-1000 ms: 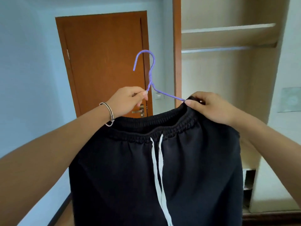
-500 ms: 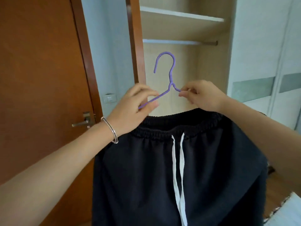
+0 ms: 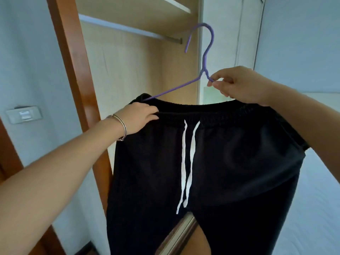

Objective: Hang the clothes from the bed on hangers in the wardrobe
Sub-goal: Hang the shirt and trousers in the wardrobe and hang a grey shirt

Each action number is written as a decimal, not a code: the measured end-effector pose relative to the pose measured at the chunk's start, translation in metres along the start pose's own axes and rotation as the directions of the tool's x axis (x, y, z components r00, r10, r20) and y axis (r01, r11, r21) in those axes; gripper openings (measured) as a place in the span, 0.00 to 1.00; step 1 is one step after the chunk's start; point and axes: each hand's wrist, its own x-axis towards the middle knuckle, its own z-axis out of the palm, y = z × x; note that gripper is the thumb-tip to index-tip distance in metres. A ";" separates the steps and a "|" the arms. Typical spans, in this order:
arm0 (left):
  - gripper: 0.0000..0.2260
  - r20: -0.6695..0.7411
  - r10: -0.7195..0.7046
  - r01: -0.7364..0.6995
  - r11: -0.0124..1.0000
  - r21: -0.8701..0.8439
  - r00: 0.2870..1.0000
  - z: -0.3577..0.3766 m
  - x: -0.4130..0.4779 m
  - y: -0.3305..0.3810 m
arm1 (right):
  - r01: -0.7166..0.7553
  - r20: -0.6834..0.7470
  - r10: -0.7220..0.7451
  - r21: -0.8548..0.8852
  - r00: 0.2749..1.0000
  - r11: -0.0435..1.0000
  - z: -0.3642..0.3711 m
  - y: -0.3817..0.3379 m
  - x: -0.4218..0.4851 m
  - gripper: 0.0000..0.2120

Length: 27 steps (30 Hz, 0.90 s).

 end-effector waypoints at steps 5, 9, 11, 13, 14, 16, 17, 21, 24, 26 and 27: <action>0.13 -0.042 0.002 -0.003 1.000 -0.011 0.999 0.007 0.057 -0.013 | -0.093 0.036 0.093 -0.013 0.995 0.996 -0.017 0.032 0.010 0.09; 0.14 -0.059 0.019 -0.019 1.000 0.002 0.998 0.017 0.094 -0.027 | -0.135 0.056 0.139 -0.082 0.989 0.988 -0.017 0.044 0.027 0.09; 0.14 -0.062 0.016 -0.017 1.000 -0.022 0.998 0.028 0.110 -0.037 | -0.158 0.051 0.163 -0.084 0.985 0.984 -0.016 0.052 0.037 0.09; 0.13 -0.091 0.008 -0.016 0.996 -0.090 0.996 0.040 0.123 -0.047 | -0.181 0.031 0.183 -0.057 0.983 0.982 -0.012 0.055 0.045 0.10; 0.12 -0.117 0.013 -0.031 0.988 -0.154 0.993 0.046 0.129 -0.051 | -0.191 0.016 0.192 -0.032 0.981 0.981 -0.008 0.055 0.049 0.10; 0.11 -0.167 0.034 -0.086 0.946 -0.313 0.985 0.057 0.140 -0.056 | -0.206 -0.011 0.206 0.024 0.978 0.978 0.002 0.050 0.061 0.10; 0.11 -0.189 0.034 -0.105 0.919 -0.381 0.981 0.062 0.146 -0.058 | -0.206 -0.025 0.207 0.038 0.978 0.978 0.007 0.046 0.067 0.10; 0.13 -0.197 -0.195 -0.022 0.654 -0.756 0.961 0.077 0.166 -0.074 | -0.204 -0.109 0.209 0.049 0.972 0.978 0.017 0.041 0.086 0.11; 0.12 0.050 -0.314 0.169 0.366 -0.915 0.948 0.090 0.180 -0.085 | -0.226 -0.148 0.232 0.060 0.961 0.972 0.020 0.046 0.089 0.12; 0.17 0.074 -0.308 0.210 0.435 -0.876 0.949 0.100 0.190 -0.087 | -0.228 -0.164 0.239 0.083 0.957 0.970 0.025 0.050 0.090 0.11; 0.17 0.054 -0.312 0.203 0.467 -0.861 0.949 0.105 0.196 -0.089 | -0.224 -0.171 0.238 0.097 0.956 0.970 0.027 0.053 0.093 0.10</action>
